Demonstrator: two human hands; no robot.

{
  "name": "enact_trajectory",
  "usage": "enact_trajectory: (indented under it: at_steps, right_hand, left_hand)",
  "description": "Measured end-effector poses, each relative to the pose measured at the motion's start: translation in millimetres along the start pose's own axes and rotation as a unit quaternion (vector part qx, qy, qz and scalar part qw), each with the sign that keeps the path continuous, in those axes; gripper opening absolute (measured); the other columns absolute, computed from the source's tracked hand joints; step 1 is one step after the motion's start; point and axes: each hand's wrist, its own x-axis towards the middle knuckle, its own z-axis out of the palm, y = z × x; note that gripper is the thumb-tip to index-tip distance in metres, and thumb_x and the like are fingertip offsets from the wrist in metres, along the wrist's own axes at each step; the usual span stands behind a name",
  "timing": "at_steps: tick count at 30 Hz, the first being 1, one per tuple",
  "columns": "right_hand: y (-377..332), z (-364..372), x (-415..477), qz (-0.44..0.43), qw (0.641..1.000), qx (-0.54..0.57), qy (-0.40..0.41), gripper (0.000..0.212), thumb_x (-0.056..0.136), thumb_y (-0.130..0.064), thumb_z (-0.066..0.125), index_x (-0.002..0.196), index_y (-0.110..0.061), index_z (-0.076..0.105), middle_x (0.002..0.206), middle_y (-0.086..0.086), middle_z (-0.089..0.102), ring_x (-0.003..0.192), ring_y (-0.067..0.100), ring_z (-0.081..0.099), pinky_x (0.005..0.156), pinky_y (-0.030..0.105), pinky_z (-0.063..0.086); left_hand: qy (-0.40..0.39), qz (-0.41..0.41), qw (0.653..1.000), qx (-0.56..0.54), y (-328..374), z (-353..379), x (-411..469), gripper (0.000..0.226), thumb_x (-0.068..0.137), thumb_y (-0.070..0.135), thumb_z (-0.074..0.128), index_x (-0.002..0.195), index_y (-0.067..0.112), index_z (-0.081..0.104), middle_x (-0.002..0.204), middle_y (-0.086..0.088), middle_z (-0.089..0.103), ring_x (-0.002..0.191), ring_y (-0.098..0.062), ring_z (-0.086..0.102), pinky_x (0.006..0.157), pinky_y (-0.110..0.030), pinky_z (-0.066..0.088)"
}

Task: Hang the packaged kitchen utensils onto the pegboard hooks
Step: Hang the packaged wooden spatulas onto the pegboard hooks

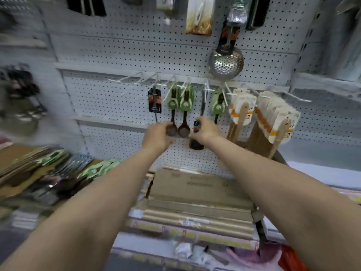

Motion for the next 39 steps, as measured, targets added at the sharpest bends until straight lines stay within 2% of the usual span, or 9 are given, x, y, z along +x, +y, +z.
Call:
enact_trajectory:
  at_steps: [2, 4, 9, 14, 18, 27, 34, 39]
  right_hand:
    - [-44.4, 19.9, -21.9, -0.084, 0.995, -0.049, 0.001, 0.073, 0.083, -0.038, 0.08, 0.146, -0.028, 0.044, 0.146, 0.009, 0.048, 0.13, 0.031, 0.05, 0.101, 0.042, 0.048]
    - [-86.6, 37.3, -41.8, -0.144, 0.987, -0.07, -0.004, 0.069, 0.087, -0.041, 0.075, 0.147, -0.029, 0.044, 0.146, 0.01, 0.046, 0.133, 0.032, 0.046, 0.102, 0.044, 0.044]
    - [-176.4, 88.8, -72.8, -0.236, 0.969, -0.074, -0.009, 0.057, 0.094, -0.047, 0.062, 0.145, -0.028, 0.046, 0.146, 0.009, 0.048, 0.134, 0.032, 0.045, 0.105, 0.047, 0.045]
    - [-256.3, 138.5, -91.4, -0.283, 0.956, -0.063, -0.05, 0.058, 0.094, -0.045, 0.062, 0.146, -0.026, 0.046, 0.148, 0.01, 0.045, 0.135, 0.031, 0.044, 0.104, 0.045, 0.044]
    - [-319.0, 187.5, -88.1, -0.321, 0.942, -0.059, -0.074, 0.059, 0.094, -0.046, 0.062, 0.146, -0.026, 0.045, 0.148, 0.009, 0.044, 0.135, 0.029, 0.044, 0.103, 0.044, 0.045]
    - [-486.6, 305.3, -36.3, -0.38, 0.918, -0.061, -0.097, 0.052, 0.099, -0.052, 0.05, 0.143, -0.024, 0.048, 0.147, 0.009, 0.047, 0.134, 0.032, 0.045, 0.103, 0.047, 0.046]
    - [-608.1, 373.8, -12.6, -0.411, 0.901, -0.083, -0.109, 0.056, 0.096, -0.05, 0.058, 0.143, -0.022, 0.047, 0.144, 0.01, 0.048, 0.132, 0.031, 0.047, 0.102, 0.045, 0.046]
    - [-677.1, 438.3, -9.5, -0.41, 0.9, -0.086, -0.121, 0.057, 0.094, -0.049, 0.062, 0.142, -0.022, 0.049, 0.141, 0.008, 0.051, 0.129, 0.031, 0.05, 0.1, 0.045, 0.047]
  left_hand:
    - [0.025, -0.005, 0.997, 0.074, -26.1, -43.3, -17.9, 0.061, 0.084, 0.033, 0.077, 0.14, 0.027, 0.051, 0.135, -0.008, 0.058, 0.128, -0.032, 0.046, 0.102, -0.046, 0.047]
    - [0.039, -0.023, 0.99, 0.131, -53.2, -82.3, -37.0, 0.061, 0.09, 0.045, 0.067, 0.144, 0.029, 0.045, 0.139, -0.01, 0.053, 0.131, -0.033, 0.042, 0.099, -0.048, 0.046]
    - [0.086, -0.098, 0.976, 0.172, -122.5, -160.0, -81.8, 0.059, 0.094, 0.055, 0.054, 0.147, 0.033, 0.039, 0.147, -0.008, 0.045, 0.135, -0.033, 0.038, 0.098, -0.052, 0.043]
    - [0.116, -0.159, 0.962, 0.191, -189.5, -223.9, -111.7, 0.06, 0.093, 0.055, 0.055, 0.145, 0.029, 0.042, 0.144, -0.012, 0.047, 0.133, -0.036, 0.039, 0.103, -0.052, 0.041]
    - [0.136, -0.198, 0.947, 0.214, -246.6, -264.0, -115.5, 0.061, 0.091, 0.056, 0.056, 0.145, 0.03, 0.043, 0.144, -0.011, 0.049, 0.131, -0.035, 0.043, 0.1, -0.049, 0.042]
    - [0.154, -0.272, 0.924, 0.221, -393.3, -371.5, -62.4, 0.056, 0.093, 0.056, 0.051, 0.142, 0.028, 0.046, 0.141, -0.013, 0.05, 0.128, -0.038, 0.045, 0.098, -0.05, 0.044]
    - [0.172, -0.291, 0.916, 0.216, -505.2, -450.3, -24.7, 0.057, 0.091, 0.061, 0.051, 0.141, 0.035, 0.047, 0.143, -0.01, 0.05, 0.13, -0.037, 0.046, 0.097, -0.051, 0.045]
    - [0.173, -0.288, 0.919, 0.206, -593.2, -494.8, -10.7, 0.06, 0.091, 0.06, 0.053, 0.143, 0.032, 0.046, 0.145, -0.007, 0.05, 0.133, -0.034, 0.043, 0.098, -0.051, 0.045]
